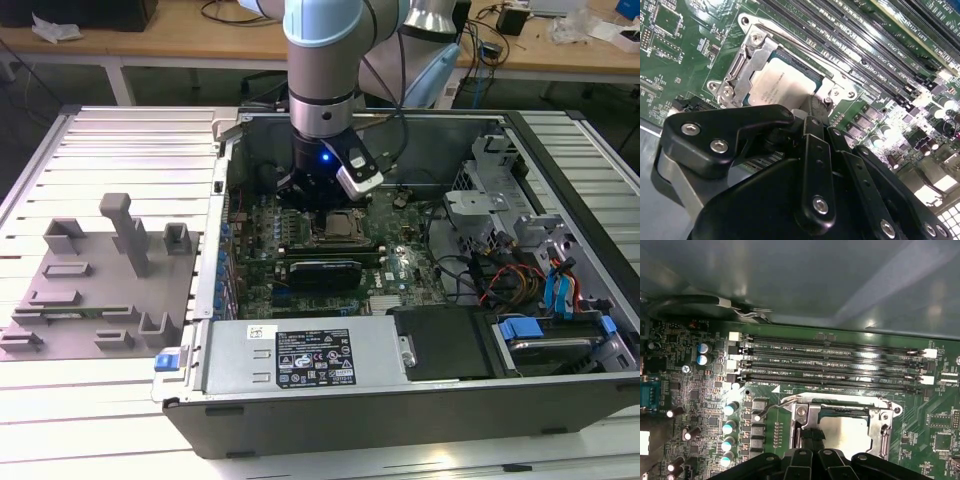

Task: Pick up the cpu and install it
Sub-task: 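Close the cpu cover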

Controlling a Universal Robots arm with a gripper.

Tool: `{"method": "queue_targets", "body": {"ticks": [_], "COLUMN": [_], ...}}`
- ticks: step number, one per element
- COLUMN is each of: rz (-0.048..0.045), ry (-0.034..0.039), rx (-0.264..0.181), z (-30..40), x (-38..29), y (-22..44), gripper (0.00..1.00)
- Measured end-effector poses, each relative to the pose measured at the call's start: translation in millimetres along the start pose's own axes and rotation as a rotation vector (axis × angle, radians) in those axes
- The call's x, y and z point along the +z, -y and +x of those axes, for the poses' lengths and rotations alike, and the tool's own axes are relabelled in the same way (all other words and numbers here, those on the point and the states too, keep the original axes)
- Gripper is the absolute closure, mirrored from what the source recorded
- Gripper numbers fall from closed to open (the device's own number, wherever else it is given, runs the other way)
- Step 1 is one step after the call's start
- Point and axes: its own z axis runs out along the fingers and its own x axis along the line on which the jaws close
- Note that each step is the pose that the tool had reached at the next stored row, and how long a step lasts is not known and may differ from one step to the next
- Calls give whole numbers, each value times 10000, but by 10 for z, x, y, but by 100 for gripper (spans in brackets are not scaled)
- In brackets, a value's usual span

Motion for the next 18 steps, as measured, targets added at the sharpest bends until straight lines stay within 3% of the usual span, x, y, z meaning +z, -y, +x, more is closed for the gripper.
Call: {"method": "queue_targets", "body": {"ticks": [14, 18], "rz": [3, -11], "ry": [-1, 10], "rx": [0, 1], "z": [6, 3], "x": [20, -9], "y": [64, 63], "gripper": [89, 89]}}
